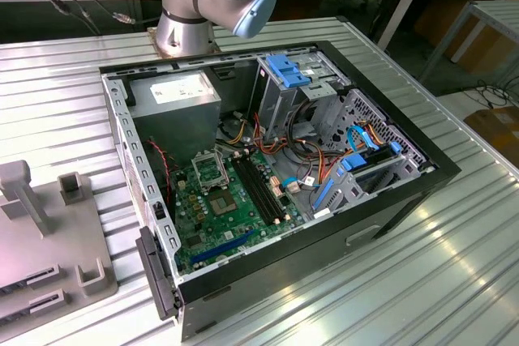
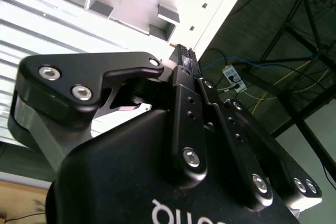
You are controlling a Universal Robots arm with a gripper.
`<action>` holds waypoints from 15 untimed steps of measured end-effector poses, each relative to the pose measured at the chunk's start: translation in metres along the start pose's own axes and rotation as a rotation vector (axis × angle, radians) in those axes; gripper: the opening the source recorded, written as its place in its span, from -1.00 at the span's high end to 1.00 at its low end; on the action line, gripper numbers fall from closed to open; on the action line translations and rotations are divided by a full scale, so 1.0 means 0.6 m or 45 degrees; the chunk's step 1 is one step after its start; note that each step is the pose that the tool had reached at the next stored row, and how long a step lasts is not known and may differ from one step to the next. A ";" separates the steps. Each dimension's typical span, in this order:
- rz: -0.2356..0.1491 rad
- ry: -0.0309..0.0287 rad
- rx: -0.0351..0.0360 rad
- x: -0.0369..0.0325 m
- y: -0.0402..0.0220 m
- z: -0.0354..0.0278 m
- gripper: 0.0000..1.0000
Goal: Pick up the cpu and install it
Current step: 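Pick up the cpu and move it towards the insertion slot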
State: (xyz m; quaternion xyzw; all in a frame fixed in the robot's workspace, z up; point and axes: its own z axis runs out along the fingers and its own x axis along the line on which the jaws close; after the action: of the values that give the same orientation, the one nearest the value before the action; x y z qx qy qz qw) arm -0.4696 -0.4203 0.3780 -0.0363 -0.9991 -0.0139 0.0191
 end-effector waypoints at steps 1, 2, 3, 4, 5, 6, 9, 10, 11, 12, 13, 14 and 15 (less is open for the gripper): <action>-0.008 0.0001 0.0002 0.000 0.000 0.000 0.79; -0.015 0.0003 0.0004 0.000 0.000 0.000 0.79; -0.028 0.0007 0.0010 0.000 0.000 0.000 0.79; -0.038 0.0010 0.0014 0.000 0.000 0.000 0.79; -0.054 0.0013 0.0020 0.000 0.000 0.000 0.79; -0.067 0.0016 0.0025 0.000 0.000 0.000 0.79; -0.138 0.0036 0.0053 0.000 0.000 0.000 0.79; -0.158 0.0040 0.0060 0.000 0.000 0.000 0.79; -0.180 0.0046 0.0069 0.000 0.000 0.000 0.79; -0.204 0.0053 0.0079 0.000 0.000 0.000 0.79; -0.225 0.0058 0.0086 0.000 0.000 0.000 0.79; -0.251 0.0066 0.0097 0.000 0.000 0.000 0.79; -0.271 0.0070 0.0105 0.000 0.000 0.000 0.79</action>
State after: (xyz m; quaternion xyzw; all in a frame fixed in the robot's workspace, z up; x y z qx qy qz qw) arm -0.4696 -0.4202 0.3780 0.0701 -0.9973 -0.0119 0.0204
